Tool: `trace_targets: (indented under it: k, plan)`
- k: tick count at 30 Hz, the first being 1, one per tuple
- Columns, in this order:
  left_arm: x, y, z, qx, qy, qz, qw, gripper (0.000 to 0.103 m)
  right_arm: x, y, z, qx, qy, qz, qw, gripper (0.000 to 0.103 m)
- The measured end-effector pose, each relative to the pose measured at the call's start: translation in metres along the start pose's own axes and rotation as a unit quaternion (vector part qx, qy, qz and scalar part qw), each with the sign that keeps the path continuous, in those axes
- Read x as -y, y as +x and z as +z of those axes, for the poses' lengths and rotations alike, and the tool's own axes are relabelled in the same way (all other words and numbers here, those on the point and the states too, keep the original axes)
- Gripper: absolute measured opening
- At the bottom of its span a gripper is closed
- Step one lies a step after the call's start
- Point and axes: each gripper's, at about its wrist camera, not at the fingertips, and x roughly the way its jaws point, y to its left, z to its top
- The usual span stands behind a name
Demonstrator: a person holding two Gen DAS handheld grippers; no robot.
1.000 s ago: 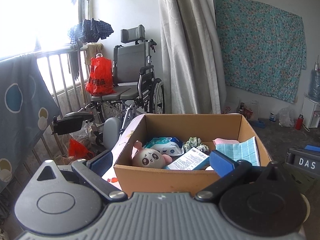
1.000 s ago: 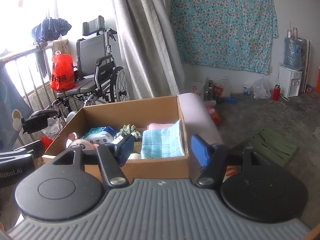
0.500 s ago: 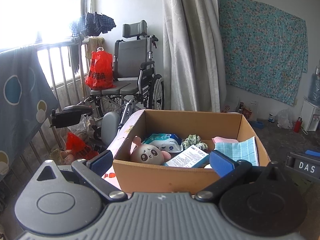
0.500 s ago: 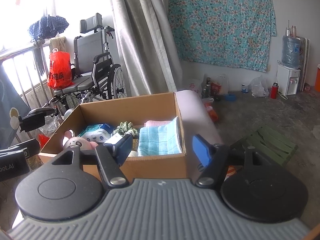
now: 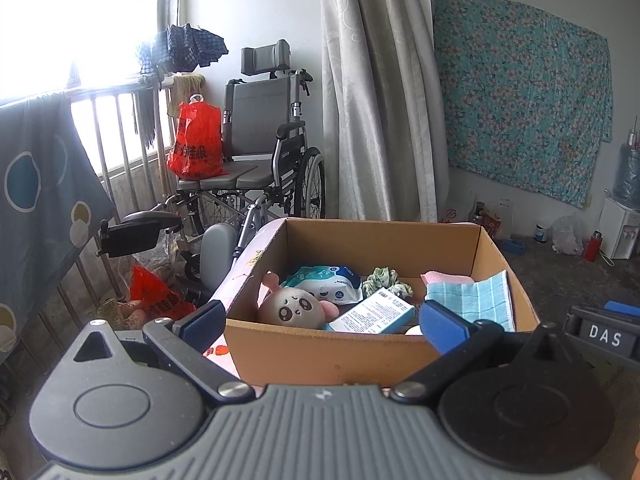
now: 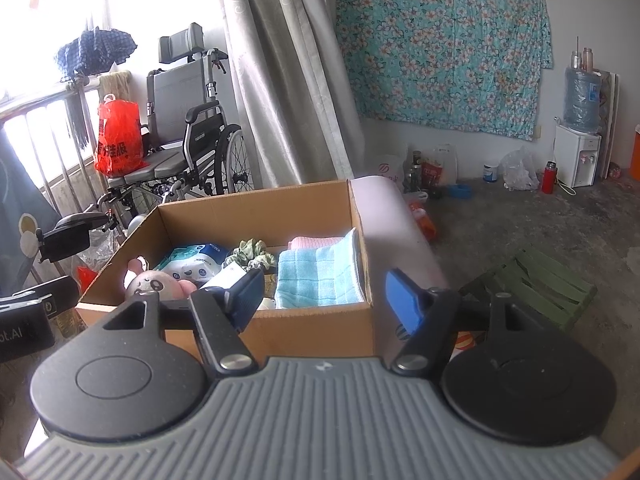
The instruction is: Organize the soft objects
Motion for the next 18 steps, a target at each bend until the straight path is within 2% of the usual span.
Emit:
trace_targets:
  k: [18]
  plan:
    - [-0.0042,0.0044,-0.0054,-0.009,0.005,0.004,0.9999,0.103,-0.0026,0.0049,-0.0057,-0.004,-0.005,0.000,1.000,0.068]
